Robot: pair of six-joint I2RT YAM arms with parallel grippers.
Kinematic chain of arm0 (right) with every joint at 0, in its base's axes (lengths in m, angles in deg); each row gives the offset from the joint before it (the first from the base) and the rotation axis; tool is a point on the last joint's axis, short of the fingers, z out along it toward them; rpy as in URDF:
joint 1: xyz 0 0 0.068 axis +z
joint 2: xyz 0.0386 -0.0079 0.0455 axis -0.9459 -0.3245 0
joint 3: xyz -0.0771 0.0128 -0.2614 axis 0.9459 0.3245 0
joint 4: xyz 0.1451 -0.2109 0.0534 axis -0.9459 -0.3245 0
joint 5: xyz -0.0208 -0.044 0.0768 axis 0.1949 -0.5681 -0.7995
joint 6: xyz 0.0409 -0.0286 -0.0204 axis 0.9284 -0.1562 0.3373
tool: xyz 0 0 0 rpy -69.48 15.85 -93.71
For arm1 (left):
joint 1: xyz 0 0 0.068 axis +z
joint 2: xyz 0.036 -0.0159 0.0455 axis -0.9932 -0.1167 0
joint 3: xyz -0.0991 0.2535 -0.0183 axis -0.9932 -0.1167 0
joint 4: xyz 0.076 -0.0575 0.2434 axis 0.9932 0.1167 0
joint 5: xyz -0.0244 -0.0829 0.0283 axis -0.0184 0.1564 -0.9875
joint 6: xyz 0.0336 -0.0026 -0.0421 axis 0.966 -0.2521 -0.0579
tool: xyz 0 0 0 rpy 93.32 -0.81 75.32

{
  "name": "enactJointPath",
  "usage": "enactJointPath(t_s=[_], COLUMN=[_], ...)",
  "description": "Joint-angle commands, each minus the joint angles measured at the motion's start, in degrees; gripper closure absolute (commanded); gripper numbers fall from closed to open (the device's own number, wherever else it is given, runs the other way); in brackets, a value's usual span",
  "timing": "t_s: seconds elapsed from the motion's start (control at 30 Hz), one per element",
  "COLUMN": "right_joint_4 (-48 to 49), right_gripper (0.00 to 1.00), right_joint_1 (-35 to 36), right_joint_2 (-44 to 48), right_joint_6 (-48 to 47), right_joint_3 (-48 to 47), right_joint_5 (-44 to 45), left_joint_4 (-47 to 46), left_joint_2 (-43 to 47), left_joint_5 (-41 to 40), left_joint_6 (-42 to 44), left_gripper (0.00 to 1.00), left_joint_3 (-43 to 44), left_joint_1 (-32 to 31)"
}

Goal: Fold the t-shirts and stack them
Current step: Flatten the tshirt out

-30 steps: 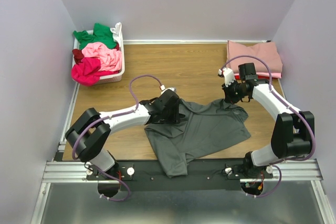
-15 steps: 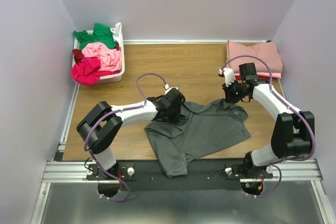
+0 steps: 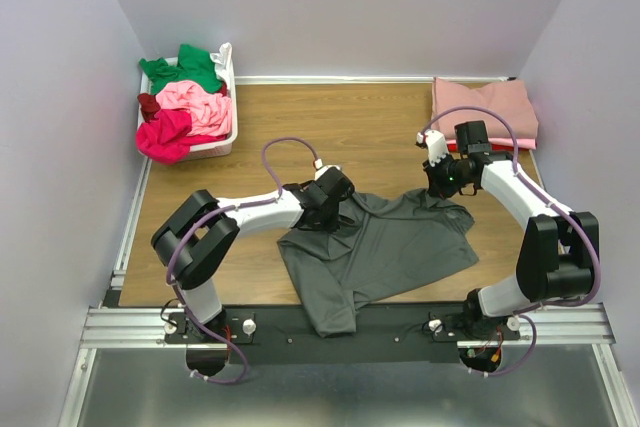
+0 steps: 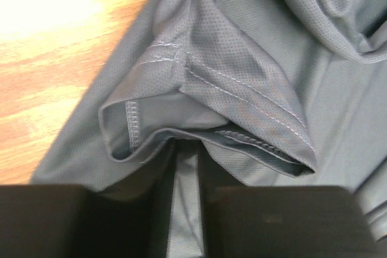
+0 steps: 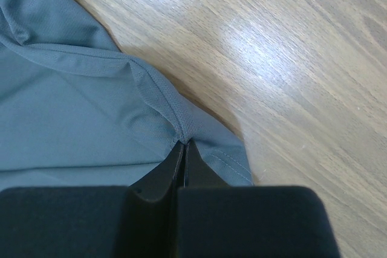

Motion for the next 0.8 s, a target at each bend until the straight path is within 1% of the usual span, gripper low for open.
enactJointPath(t_s=[0.0,0.03,0.07,0.1,0.27,0.33,0.4,0.5,0.57,0.77], right_joint_4=[0.9,0.8,0.8,0.9,0.8,0.8,0.9,0.8,0.8,0.8], right_gripper=[0.95,0.95,0.95,0.95,0.95,0.95,0.95,0.95,0.95,0.95], right_joint_1=[-0.2,-0.2,-0.3,-0.3,-0.3,-0.3,-0.3,-0.3,-0.3,-0.4], right_joint_2=[1.0,0.9,1.0,1.0,1.2,1.3,1.3,1.2,1.3,1.4], right_joint_6=[0.1,0.0,0.0,0.0,0.0,-0.1,-0.1,-0.1,-0.2,-0.2], right_joint_3=[0.9,0.9,0.9,0.9,0.9,1.0,1.0,1.0,1.0,1.0], right_joint_5=[-1.5,-1.6,-1.6,-1.7,-1.6,-1.7,-1.7,-1.7,-1.7,-1.7], left_joint_4=[1.2,1.4,1.4,1.3,1.4,1.3,1.1,-0.7,-1.9,-2.8], left_joint_2=[0.1,0.9,1.3,1.6,4.2,6.0,7.3,10.1,11.1,10.2], left_joint_5=[-2.8,-2.8,-2.9,-2.8,-1.9,-1.0,-0.3,1.1,2.8,6.4], left_joint_6=[1.3,1.7,1.9,2.4,3.4,3.5,3.3,2.2,1.9,1.1], left_gripper=[0.82,0.86,0.87,0.93,0.93,0.88,0.73,0.62,0.59,0.57], left_joint_3=[0.6,0.7,0.8,0.9,1.4,1.1,0.4,-2.1,-3.4,-4.5], left_joint_1=[0.1,0.2,0.2,0.2,0.2,0.3,0.4,1.1,1.9,2.6])
